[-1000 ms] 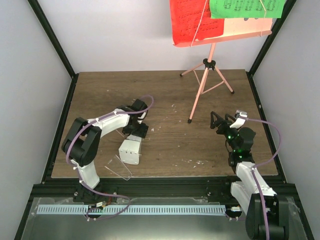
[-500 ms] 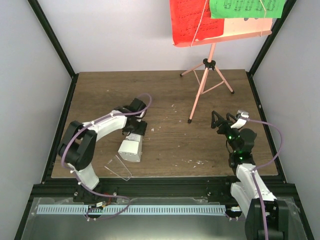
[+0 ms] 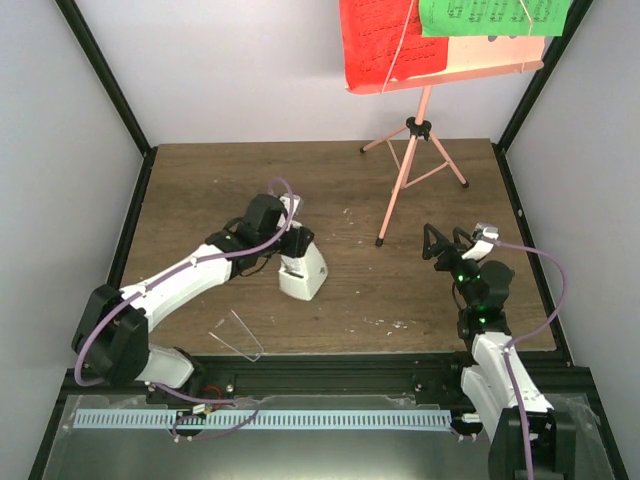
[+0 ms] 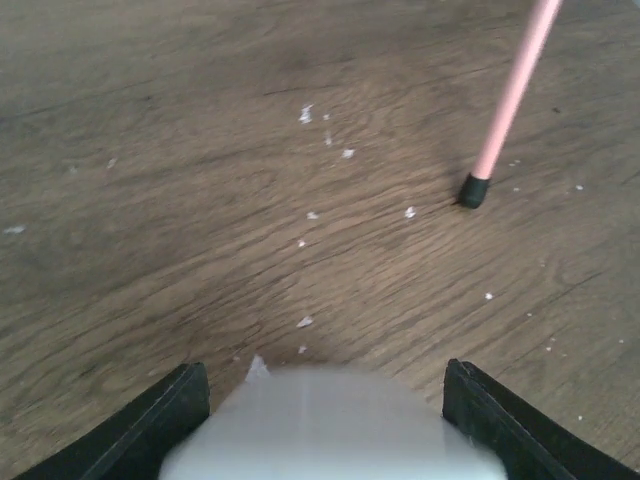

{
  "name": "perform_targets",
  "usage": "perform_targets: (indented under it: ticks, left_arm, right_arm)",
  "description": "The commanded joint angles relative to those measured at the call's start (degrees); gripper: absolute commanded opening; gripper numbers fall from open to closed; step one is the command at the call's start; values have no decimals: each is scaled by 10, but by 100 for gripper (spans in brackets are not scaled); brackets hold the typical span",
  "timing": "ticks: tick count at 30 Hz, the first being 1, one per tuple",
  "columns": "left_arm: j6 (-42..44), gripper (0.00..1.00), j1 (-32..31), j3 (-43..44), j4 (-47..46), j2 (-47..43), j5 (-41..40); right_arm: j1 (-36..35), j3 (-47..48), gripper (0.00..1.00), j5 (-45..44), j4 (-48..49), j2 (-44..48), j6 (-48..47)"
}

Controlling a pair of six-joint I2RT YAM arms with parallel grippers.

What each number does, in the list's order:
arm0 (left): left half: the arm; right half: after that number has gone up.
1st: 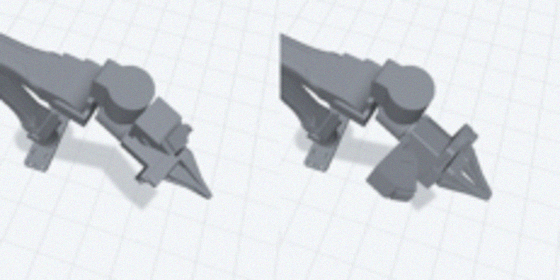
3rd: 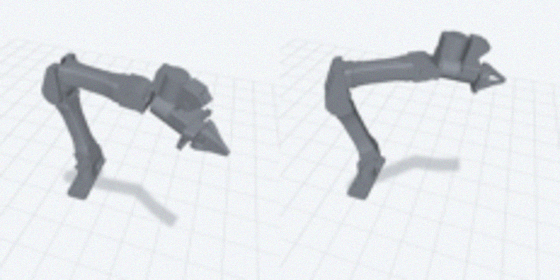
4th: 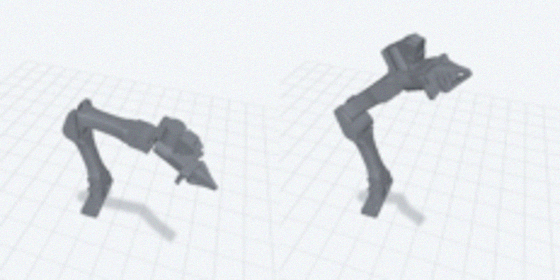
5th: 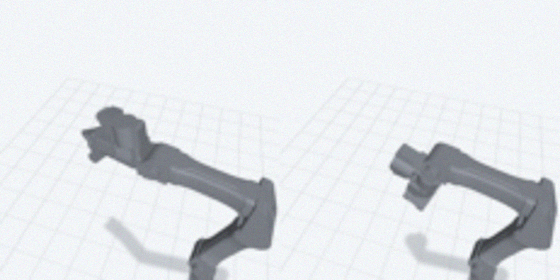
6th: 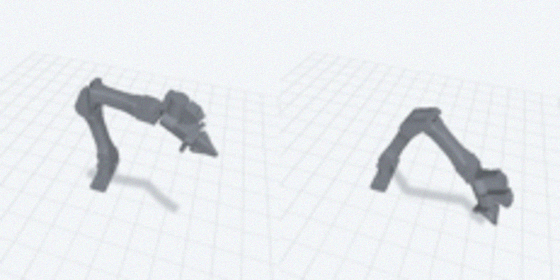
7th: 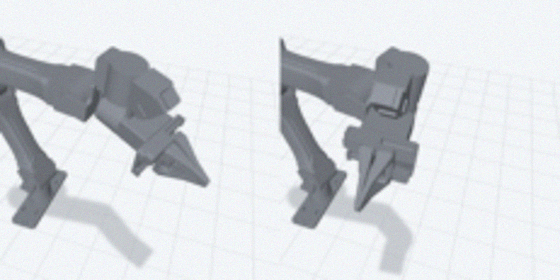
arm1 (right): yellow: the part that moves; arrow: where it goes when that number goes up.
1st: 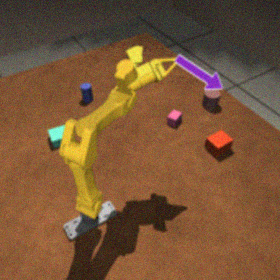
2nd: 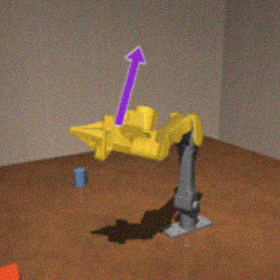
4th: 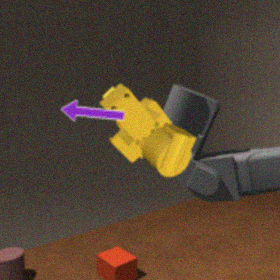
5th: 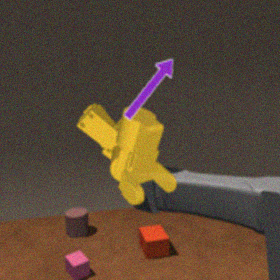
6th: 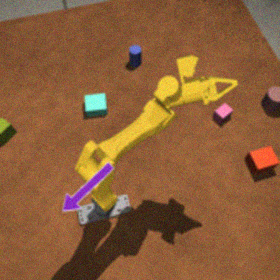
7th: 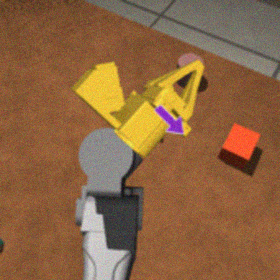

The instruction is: Pack up the instrument practice props

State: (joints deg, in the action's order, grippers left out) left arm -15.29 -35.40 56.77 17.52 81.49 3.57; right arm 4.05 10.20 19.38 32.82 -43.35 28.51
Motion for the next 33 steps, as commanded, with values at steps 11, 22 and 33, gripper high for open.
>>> perform_targets:
  ticks: [11, 22, 33]
  left_arm:
    - [32, 45, -45, -41, -136, -34, 14]
    - [45, 70, -87, -25, -121, -29, 14]
    - [-2, 79, -95, -9, -107, -120, -28]
  right_arm:
    - [3, -8, 100, -5, 3, 4, -6]
    - [3, -11, 100, -9, 3, 1, -6]
    - [3, -11, 100, -12, 6, -11, 11]
